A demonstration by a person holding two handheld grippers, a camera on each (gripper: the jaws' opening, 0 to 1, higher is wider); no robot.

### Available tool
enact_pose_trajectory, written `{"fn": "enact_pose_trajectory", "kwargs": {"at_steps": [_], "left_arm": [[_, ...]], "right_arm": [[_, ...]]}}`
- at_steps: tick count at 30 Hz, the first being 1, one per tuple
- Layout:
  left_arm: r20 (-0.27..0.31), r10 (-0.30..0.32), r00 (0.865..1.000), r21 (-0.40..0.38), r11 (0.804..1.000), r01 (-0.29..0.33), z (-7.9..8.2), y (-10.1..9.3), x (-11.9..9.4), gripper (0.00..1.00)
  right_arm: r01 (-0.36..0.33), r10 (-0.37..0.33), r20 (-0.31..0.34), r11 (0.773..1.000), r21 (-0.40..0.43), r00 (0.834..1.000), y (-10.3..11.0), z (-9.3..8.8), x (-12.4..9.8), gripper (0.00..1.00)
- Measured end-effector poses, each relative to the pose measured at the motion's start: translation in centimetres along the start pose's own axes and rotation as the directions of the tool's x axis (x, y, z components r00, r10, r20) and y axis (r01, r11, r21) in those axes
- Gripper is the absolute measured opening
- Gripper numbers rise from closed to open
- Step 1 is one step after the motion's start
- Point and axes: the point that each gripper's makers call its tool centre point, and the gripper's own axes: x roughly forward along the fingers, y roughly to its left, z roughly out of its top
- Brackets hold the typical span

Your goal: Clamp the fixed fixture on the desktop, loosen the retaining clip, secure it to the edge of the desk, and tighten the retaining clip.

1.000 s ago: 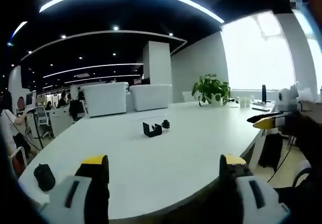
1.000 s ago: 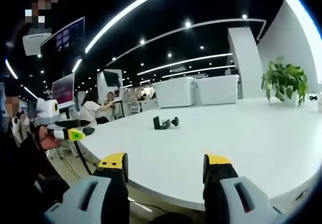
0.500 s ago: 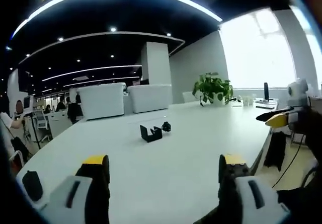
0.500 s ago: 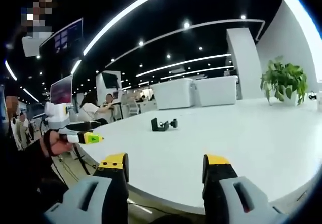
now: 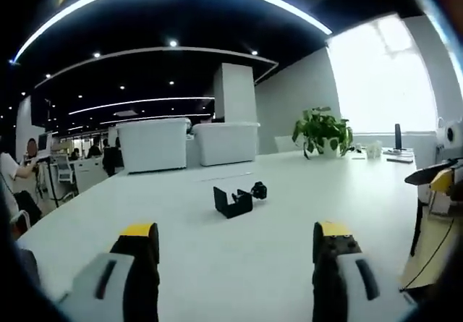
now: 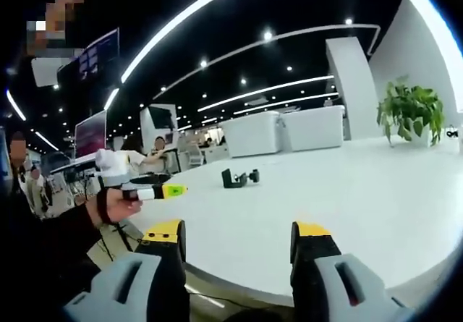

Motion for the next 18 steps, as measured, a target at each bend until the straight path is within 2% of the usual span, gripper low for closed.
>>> {"fn": "enact_pose_trajectory", "kwargs": {"at_steps": [7, 12, 18], "left_arm": [[0.0, 0.023, 1.0, -0.009, 1.0, -0.023, -0.5, 1.1, 1.9, 0.86], [0.002, 0.041, 0.999, -0.031, 0.999, -0.041, -0.8, 2.1, 2.5, 0.85], [0.0, 0.028, 1.0, -0.046, 0.999, -0.028, -0.4, 2.2, 2.9, 0.85]], "right_arm": [[-0.006, 0.007, -0.02, 1.0, 0.011, 1.0, -0.3, -0.6, 1.1, 0.55], [-0.003, 0.003, -0.033, 1.0, 0.006, 0.999, -0.3, -0.8, 1.5, 0.55], [0.0, 0.0, -0.05, 1.0, 0.004, 0.999, -0.1, -1.3, 1.7, 0.55]]}}
